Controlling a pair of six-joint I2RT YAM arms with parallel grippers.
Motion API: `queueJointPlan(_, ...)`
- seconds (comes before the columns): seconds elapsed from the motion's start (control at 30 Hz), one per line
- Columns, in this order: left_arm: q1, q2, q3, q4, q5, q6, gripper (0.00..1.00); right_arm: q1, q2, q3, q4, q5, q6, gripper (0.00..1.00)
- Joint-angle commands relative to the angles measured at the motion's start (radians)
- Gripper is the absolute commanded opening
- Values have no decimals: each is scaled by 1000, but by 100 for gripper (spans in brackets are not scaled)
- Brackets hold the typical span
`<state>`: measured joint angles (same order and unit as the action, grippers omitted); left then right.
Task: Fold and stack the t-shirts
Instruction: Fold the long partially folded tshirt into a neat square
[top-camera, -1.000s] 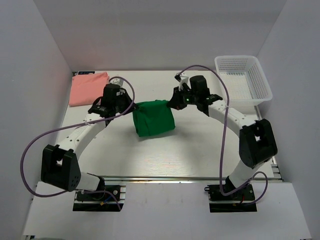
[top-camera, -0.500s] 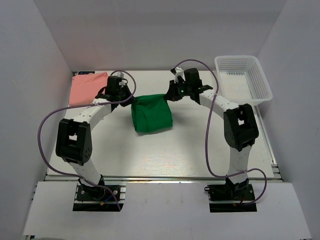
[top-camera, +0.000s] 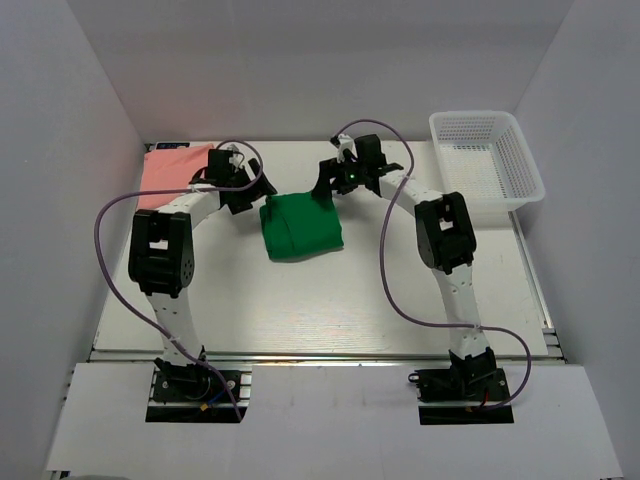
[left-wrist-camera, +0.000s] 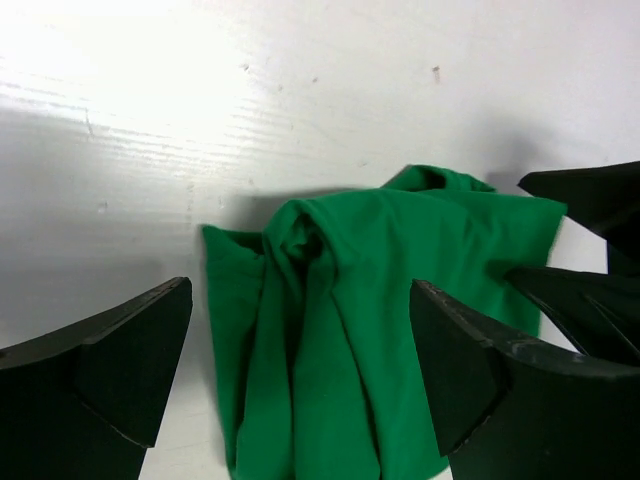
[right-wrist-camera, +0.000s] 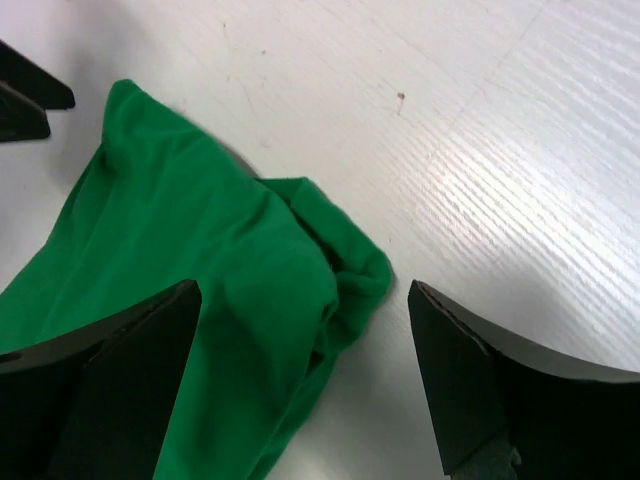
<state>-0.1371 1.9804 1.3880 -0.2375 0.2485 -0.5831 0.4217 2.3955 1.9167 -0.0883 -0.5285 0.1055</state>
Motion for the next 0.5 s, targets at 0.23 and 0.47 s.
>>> queueJointPlan(0.23,-22,-138,-55,35,132,144,97,-1,-288,-185,1,41,45,90)
queueJointPlan(0.47,-62,-319,-300,55,123,201,86,5,-458,-511,22,22,108,90)
